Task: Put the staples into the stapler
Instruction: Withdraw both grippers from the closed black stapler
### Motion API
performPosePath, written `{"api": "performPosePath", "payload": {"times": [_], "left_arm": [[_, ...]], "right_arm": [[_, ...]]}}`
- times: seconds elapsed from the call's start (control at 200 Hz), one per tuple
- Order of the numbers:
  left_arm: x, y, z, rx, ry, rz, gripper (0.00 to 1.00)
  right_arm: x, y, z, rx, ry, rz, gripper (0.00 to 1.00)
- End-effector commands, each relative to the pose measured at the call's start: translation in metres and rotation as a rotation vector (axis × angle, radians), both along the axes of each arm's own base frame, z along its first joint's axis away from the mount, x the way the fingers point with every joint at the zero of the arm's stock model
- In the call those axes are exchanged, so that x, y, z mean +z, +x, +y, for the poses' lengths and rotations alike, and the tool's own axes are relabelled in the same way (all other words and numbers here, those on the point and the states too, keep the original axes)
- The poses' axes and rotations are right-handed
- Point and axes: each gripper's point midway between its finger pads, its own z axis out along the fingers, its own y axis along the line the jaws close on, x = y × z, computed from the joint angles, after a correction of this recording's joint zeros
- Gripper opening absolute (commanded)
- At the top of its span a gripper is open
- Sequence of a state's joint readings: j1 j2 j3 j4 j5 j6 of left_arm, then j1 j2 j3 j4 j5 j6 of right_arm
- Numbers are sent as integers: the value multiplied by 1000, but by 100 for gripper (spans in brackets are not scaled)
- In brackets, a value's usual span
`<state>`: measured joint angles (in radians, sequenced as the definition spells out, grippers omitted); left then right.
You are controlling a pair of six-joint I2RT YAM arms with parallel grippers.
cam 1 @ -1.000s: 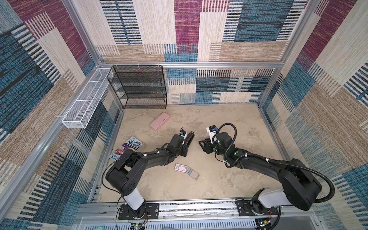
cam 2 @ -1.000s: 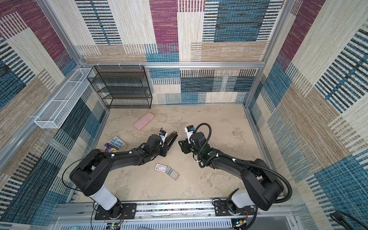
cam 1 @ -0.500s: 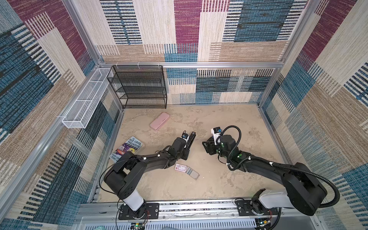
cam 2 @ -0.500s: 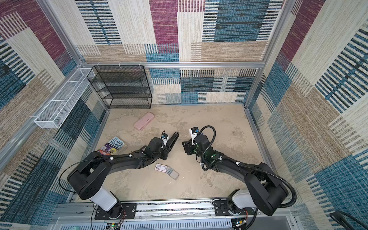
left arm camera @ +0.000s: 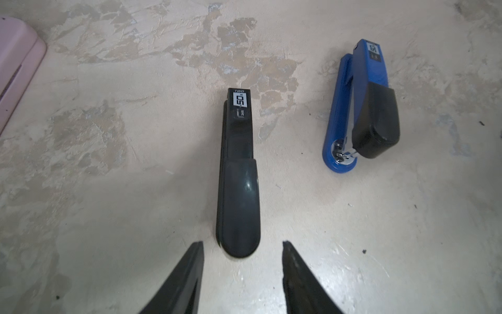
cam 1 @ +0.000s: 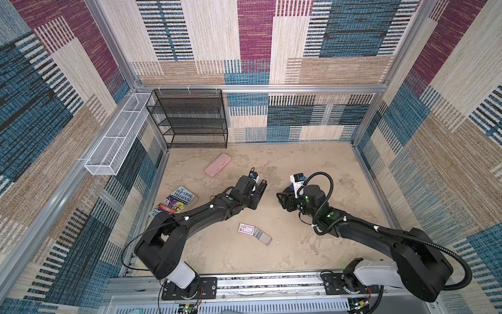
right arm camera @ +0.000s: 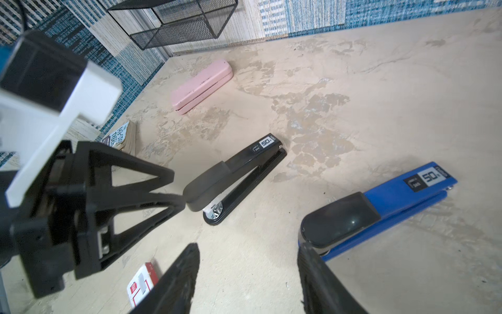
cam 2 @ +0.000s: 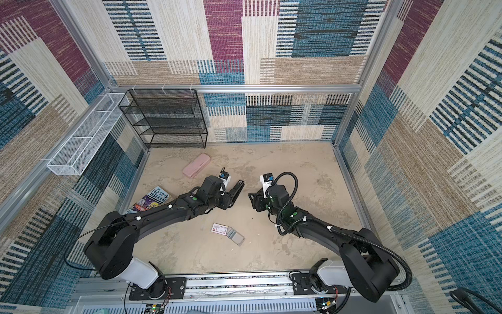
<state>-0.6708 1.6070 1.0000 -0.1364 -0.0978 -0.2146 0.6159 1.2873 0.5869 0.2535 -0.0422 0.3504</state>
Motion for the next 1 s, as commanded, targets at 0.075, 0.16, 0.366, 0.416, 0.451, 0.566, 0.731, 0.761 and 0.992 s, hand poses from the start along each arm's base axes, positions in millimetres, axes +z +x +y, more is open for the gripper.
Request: {"api": "performPosePath", "payload": {"times": [0.075, 0.16, 0.366, 0.416, 0.451, 0.566, 0.731, 0.761, 0.992], "left_arm": [[-24, -1, 2, 26, 98, 153, 51], [-28, 3, 0, 25, 115, 171, 50], [-46, 3, -3, 16, 152, 228, 28], [-52, 2, -2, 18, 163, 242, 24], [-54, 2, -2, 17, 164, 247, 20], [-64, 0, -1, 19, 175, 266, 12], [-71, 0, -1, 19, 179, 286, 11], [-71, 0, -1, 19, 179, 289, 10], [-71, 3, 0, 28, 169, 296, 10]], "right_arm": [[7, -2, -1, -7, 34, -18, 62], [7, -3, -2, -10, 36, -20, 62], [7, -3, -5, -18, 31, -24, 62], [7, -3, -5, -19, 31, -25, 62], [8, -3, -5, -19, 32, -26, 62], [9, -3, -5, -19, 34, -28, 62], [10, -3, -6, -22, 37, -29, 62], [11, -4, -6, -23, 37, -30, 62], [14, -4, -8, -30, 39, -37, 62]]}}
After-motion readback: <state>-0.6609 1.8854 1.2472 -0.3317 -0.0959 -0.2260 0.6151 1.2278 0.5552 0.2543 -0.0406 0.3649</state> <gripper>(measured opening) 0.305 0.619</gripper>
